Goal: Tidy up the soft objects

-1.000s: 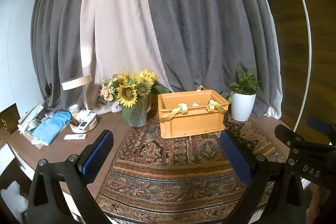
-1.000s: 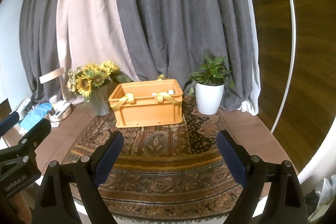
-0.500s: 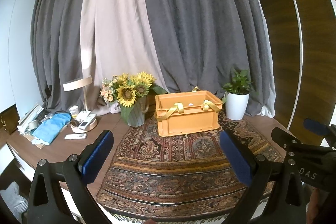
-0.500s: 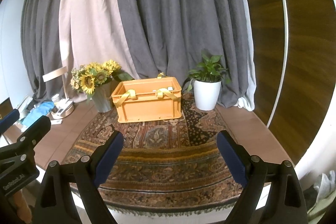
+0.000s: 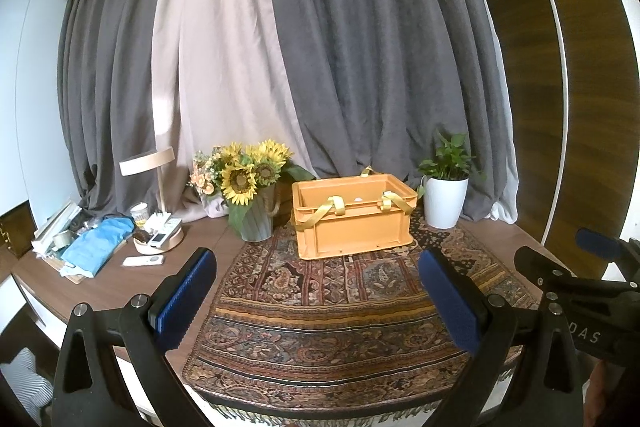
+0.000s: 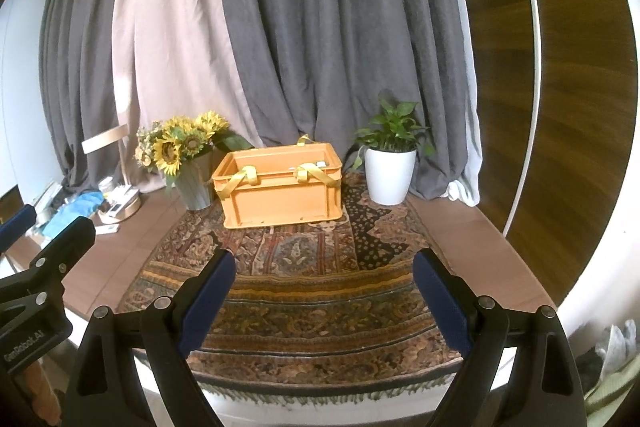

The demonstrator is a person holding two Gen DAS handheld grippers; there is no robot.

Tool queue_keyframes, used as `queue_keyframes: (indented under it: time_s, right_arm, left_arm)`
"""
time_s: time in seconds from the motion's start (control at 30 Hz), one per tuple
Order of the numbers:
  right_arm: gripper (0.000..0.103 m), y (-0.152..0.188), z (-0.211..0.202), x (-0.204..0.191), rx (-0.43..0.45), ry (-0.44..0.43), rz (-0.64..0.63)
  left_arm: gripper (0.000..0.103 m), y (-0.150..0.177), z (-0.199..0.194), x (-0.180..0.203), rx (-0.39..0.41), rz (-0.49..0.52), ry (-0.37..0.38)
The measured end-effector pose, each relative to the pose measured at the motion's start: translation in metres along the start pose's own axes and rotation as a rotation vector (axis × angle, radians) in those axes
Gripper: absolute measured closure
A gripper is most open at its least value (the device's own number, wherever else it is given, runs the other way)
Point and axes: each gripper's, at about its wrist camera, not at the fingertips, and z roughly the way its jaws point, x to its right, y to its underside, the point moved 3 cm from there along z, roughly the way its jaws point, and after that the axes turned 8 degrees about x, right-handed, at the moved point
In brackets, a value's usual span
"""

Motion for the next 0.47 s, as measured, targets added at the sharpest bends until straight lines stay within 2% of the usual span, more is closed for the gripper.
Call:
queue_keyframes:
  time_s: [0.47]
  right_arm:
    - [0.012,0.0006,-0.0030,-0.0004,-0.005,-0.004,0.000]
  left_arm:
    - [0.000,-0.0026,-0.0029,0.0028,0.007,0.006,-0.013]
